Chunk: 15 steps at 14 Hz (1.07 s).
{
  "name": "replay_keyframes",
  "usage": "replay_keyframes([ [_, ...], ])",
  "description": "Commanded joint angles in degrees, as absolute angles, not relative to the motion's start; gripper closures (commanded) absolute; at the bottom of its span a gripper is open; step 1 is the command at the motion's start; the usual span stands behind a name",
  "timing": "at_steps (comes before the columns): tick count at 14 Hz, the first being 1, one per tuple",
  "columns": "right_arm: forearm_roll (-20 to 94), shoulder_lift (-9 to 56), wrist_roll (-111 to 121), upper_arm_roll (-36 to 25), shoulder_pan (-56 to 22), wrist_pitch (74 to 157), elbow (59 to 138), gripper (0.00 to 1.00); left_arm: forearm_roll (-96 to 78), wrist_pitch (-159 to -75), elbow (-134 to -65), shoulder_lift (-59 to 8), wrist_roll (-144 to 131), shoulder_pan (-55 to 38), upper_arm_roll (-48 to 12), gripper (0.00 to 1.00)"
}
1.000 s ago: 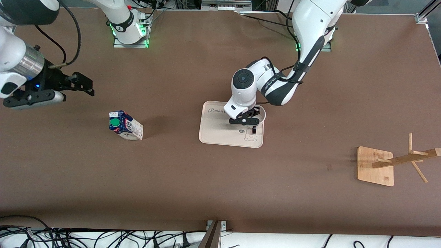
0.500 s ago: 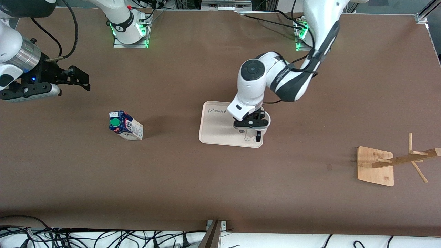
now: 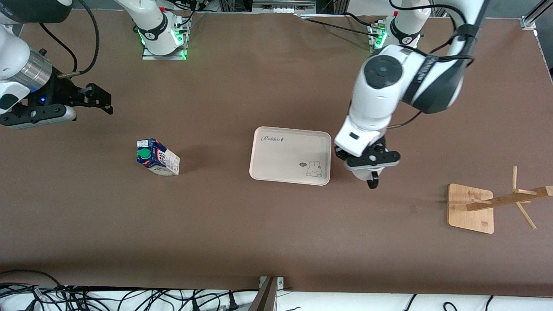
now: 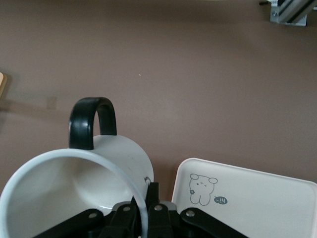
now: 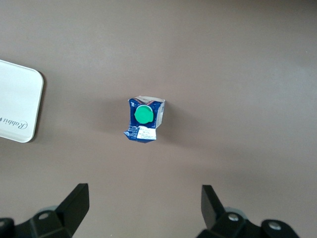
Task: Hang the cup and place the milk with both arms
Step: 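Lift the white mug with the left gripper toward the wooden stand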
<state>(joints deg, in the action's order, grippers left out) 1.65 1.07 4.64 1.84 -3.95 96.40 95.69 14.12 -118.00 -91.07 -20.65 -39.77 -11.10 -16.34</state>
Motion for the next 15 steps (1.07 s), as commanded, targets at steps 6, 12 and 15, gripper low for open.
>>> replay_keyframes([
  [6,-1.23,1.32,4.31,4.13,-2.99,96.50,93.87,0.00,8.96,-110.24,-88.25,-15.56,-19.02,0.70,-16.96,1.00],
  [12,-1.41,1.41,4.48,3.78,-2.90,96.59,92.37,0.00,5.74,-107.40,-85.96,-15.56,-8.28,9.30,-16.70,1.00],
  [15,-2.20,2.28,4.57,3.69,-2.37,96.07,92.46,0.00,0.98,-107.40,-85.96,-15.82,0.41,14.66,-16.52,1.00],
])
